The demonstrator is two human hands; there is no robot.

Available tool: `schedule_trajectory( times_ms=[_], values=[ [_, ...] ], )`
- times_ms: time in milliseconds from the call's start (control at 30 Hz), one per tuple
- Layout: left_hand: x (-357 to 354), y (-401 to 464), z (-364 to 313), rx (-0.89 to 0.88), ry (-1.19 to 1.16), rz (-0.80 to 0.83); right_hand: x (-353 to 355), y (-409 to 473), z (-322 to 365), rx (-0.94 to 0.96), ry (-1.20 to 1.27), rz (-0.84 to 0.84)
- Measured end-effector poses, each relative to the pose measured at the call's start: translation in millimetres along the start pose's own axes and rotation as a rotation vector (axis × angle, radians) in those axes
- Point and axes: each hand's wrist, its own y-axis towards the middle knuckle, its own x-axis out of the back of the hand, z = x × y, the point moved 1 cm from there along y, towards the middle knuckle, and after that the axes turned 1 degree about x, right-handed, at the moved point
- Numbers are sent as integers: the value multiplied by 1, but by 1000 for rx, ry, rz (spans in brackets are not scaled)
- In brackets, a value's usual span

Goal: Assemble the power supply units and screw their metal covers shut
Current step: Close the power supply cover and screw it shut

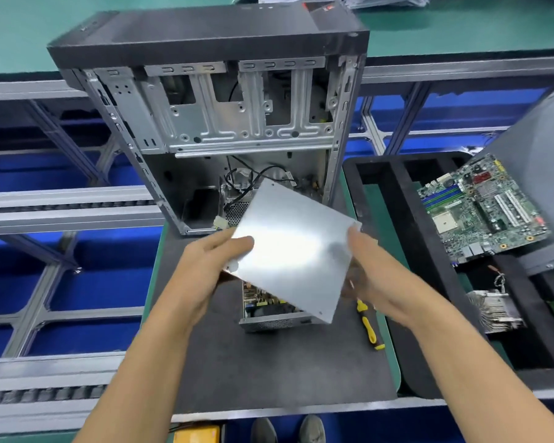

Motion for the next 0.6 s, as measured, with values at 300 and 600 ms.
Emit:
schedule_trajectory(
  times_ms=[300,600],
  values=[
    [-14,20,-25,84,130,324,21,-6,47,148,-305,182],
    [-9,-33,49,-439,314,-33,14,-33,-37,47,418,-398]
  ],
)
